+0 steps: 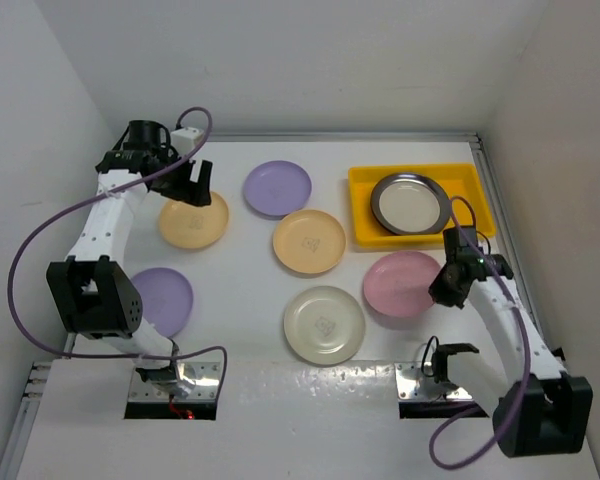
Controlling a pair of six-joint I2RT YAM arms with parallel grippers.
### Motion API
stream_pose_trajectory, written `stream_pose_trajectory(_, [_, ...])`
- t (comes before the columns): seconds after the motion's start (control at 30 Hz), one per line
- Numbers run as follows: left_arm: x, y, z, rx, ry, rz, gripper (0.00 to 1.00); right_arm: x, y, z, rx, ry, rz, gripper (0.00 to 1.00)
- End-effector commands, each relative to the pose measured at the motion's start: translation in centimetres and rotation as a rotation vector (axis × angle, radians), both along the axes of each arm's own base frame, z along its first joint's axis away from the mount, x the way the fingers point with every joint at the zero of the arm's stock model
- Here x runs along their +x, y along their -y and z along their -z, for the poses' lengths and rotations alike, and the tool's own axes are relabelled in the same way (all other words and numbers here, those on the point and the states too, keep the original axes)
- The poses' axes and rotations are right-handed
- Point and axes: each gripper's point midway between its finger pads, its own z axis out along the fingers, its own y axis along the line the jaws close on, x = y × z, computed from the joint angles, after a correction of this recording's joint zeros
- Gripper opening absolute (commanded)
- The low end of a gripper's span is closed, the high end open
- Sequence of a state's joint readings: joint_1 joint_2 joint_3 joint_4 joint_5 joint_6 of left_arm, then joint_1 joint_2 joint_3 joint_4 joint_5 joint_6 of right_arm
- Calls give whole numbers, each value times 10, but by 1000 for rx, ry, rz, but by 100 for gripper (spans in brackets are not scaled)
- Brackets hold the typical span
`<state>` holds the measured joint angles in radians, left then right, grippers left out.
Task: Place the plates into the plastic bin on the countertop
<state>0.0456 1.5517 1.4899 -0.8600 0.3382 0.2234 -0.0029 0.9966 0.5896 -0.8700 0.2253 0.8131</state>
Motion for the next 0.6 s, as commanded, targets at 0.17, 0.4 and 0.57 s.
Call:
stream_pose_trajectory(0.17, [46,-3,-17,-3,72,20,91,60,-40,-120,61,240,-301,0])
stream_pose_trajectory(0.4, [62,-11,-8,17,63,6,91,178,-8,-173,18,480,-312,0])
stream_pose_trajectory(0.57, [66,-17,-3,41,52,-13,91,247,35,-128,16,410,-217,0])
